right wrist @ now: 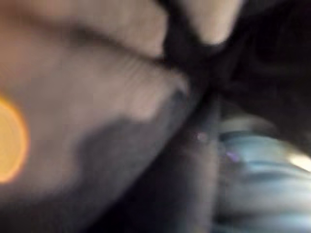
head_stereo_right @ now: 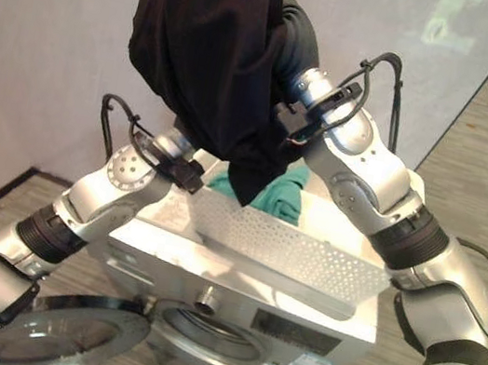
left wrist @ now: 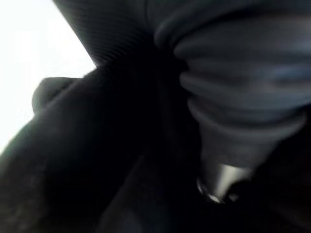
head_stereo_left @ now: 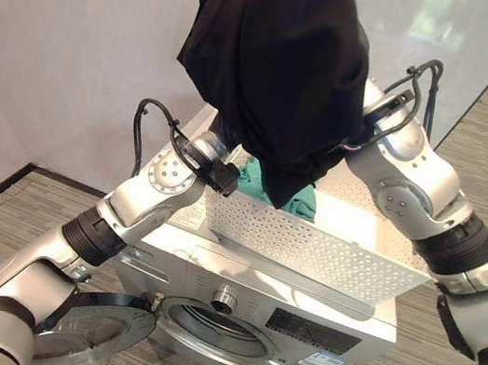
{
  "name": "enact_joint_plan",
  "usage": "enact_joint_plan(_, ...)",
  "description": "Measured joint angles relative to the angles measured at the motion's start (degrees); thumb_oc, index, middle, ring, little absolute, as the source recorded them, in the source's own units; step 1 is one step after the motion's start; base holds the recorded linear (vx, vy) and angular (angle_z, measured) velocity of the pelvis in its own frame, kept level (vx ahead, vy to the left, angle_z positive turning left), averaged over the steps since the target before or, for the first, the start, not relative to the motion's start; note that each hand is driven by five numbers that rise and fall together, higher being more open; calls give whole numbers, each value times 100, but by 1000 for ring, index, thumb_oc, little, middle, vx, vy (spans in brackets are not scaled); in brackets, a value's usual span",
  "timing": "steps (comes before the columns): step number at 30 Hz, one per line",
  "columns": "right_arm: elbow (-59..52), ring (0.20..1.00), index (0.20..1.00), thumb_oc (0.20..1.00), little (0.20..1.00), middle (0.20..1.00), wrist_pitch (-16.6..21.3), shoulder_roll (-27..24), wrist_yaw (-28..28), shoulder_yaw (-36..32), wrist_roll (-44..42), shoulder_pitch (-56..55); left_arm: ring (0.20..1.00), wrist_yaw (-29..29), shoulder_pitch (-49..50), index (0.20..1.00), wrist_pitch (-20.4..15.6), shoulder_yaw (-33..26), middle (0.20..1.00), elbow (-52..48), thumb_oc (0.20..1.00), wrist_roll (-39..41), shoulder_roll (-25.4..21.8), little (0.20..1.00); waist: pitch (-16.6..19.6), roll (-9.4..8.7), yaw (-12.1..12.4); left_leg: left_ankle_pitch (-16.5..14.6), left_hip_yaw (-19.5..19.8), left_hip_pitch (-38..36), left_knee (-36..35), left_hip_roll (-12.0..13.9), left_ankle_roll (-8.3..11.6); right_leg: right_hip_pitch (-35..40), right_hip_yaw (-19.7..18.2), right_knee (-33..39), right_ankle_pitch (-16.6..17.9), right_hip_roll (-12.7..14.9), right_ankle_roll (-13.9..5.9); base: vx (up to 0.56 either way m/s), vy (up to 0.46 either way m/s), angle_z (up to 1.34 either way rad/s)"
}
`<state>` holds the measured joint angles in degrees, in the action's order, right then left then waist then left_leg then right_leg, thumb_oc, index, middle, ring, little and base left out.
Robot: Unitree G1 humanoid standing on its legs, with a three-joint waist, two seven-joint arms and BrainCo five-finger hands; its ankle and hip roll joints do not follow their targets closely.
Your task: Grab the laundry basket,head to the washer,open it,put in the laundry and shut it.
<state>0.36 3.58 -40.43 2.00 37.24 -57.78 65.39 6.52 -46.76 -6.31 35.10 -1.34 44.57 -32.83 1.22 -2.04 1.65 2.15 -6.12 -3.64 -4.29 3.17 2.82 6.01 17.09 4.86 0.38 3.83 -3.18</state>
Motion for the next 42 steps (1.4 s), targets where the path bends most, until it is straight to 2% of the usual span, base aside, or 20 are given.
enact_joint_plan(1,-1,1000,1000,1000,1000,1000,0,-33,0,-7,-2,-14,200,0,4,200,7,0,200,-5,200,-1,0,200,4,-1,-1,0,-6,-3,0,1,0,0,-6,0,1,0,0,4,-3,-4)
enact_joint_plan(8,-93,1000,1000,1000,1000,1000,-5,-309,-112,-5,-124,-175,200,-5,26,200,40,2,200,-30,200,-5,-59,200,11,-2,-6,0,-51,-15,-5,6,0,-8,-53,0,11,-2,-2,7,-4,-3)
enact_joint_plan(12,-229,1000,1000,1000,1000,1000,-6,-667,-166,-10,-114,-184,200,-12,37,200,46,2,200,-151,200,-26,-68,200,12,-2,-21,0,-51,-15,-8,6,0,-9,-52,0,12,-3,-2,0,0,0)
enact_joint_plan(16,-319,1000,1000,1000,1000,1000,-14,-1261,-248,-76,200,-181,200,-53,195,200,46,-14,200,-272,200,-53,-75,200,13,-3,-42,0,-53,-22,-19,4,-1,-7,-52,0,12,-1,-3,18,-3,0)
enact_joint_plan(18,-409,1000,1000,1000,1000,1000,-17,-1753,-245,-91,938,-76,200,-72,257,200,50,-16,200,-277,200,-74,-52,200,13,-2,-65,-1,-45,-16,-36,5,-2,-12,-36,0,11,-3,-3,31,-4,2)
enact_joint_plan(19,-316,1000,1000,1000,1000,1000,10,-1921,-195,-372,1476,-36,200,-75,344,200,49,-88,200,-277,200,-83,-49,200,21,-10,-82,-1,-48,-29,-42,6,-2,-7,-40,0,11,-2,-5,37,-5,0)
enact_joint_plan(21,-126,1000,1000,1000,1000,1000,95,-1831,7,-798,1803,-35,200,-71,425,200,47,-130,200,-259,200,-83,-28,200,28,3,-133,-1,-49,-30,-50,4,-2,-9,-43,0,10,-1,-6,16,0,-1)
enact_joint_plan(22,-82,1000,1000,1000,1000,1000,119,-1837,94,-845,1912,-21,200,-74,428,200,49,-114,200,-239,200,-86,-6,200,33,9,-138,-1,-48,-31,-49,4,-2,-7,-42,0,11,-1,-7,0,0,0)
enact_joint_plan(24,-154,1000,1000,1000,1000,1000,109,-2058,208,-846,2651,82,200,-76,455,200,49,-179,200,-250,200,-217,64,200,34,25,-135,-1,-31,-23,-50,4,-2,-8,-23,1,10,-2,-7,26,8,4)
enact_joint_plan(26,-259,1000,1000,1000,1000,1000,150,-2441,527,-1138,3819,96,200,-62,833,200,29,-635,200,-469,200,-304,122,200,37,32,-144,-1,-24,-27,-52,2,-2,-4,-17,1,7,1,-9,11,2,2)
enact_joint_plan(30,-260,1000,1000,1000,1000,1000,154,-2800,945,-1454,5043,51,200,-61,1125,200,21,-982,200,-652,200,-466,108,200,35,66,-144,-1,7,-17,-69,-2,-2,-7,11,1,0,4,-20,-1,-3,2)
enact_joint_plan(31,-422,1000,1000,1000,1000,1000,228,-2933,1067,-1883,5371,-299,200,-75,1601,200,-33,-1303,200,-978,200,-488,106,200,37,98,-154,-1,8,-20,-74,-6,-2,-8,11,2,-7,10,-26,-1,-6,3)
enact_joint_plan(33,-640,1000,1000,1000,1000,1000,301,-2895,1211,-2717,5541,-1074,200,-100,2159,200,-119,-1632,200,-1203,200,-497,114,200,39,127,-170,-4,18,-20,-75,-9,-7,-5,16,2,-12,13,-29,4,-2,2)
enact_joint_plan(35,-618,1000,1000,1000,1000,1000,267,-2873,1310,-2919,5676,-1430,200,-79,2296,200,-122,-1682,200,-1128,200,-494,114,200,25,230,-169,-11,48,-1,-75,-13,-17,-14,40,1,-14,13,-35,14,-13,7)
enact_joint_plan(37,-1295,1000,1000,1000,1000,1000,401,-2647,1680,-4641,6494,-3052,200,-264,2933,200,-172,-2180,200,-1646,200,-509,401,200,16,267,-148,-29,63,147,-72,-13,-43,-143,54,1,-49,10,-71,6,-11,4)
enact_joint_plan(38,-1391,1000,1000,1000,1000,1000,373,-2665,1952,-5064,6988,-3592,200,-290,3331,200,-323,-2451,200,-1788,200,-507,427,200,7,319,-179,-23,61,186,-69,-26,-40,-188,49,1,-6,21,-37,0,0,0)
enact_joint_plan(40,-1225,1000,1000,1000,1000,1000,239,-2751,2216,-5669,7795,-4627,200,-336,3825,200,-345,-2992,200,-1805,200,-523,337,200,19,390,-227,-23,64,184,-63,-32,-40,-183,49,0,8,27,-55,0,0,0)
enact_joint_plan(41,-1293,1000,1000,1000,1000,1000,206,-1855,2456,-6626,8017,-5624,200,-330,4192,200,-441,-3495,200,-1904,200,-513,425,200,-5,344,-227,-25,78,187,-78,-12,-37,-183,67,0,-12,6,-48,0,0,0)
enact_joint_plan(42,-1243,1000,1000,1000,1000,1000,79,-1514,2506,-6727,8013,-5633,200,-318,4223,200,-462,-3575,200,-1859,200,-503,472,200,-12,352,-239,-25,72,189,-77,-10,-37,-189,63,0,-11,5,-41,-12,-31,6)
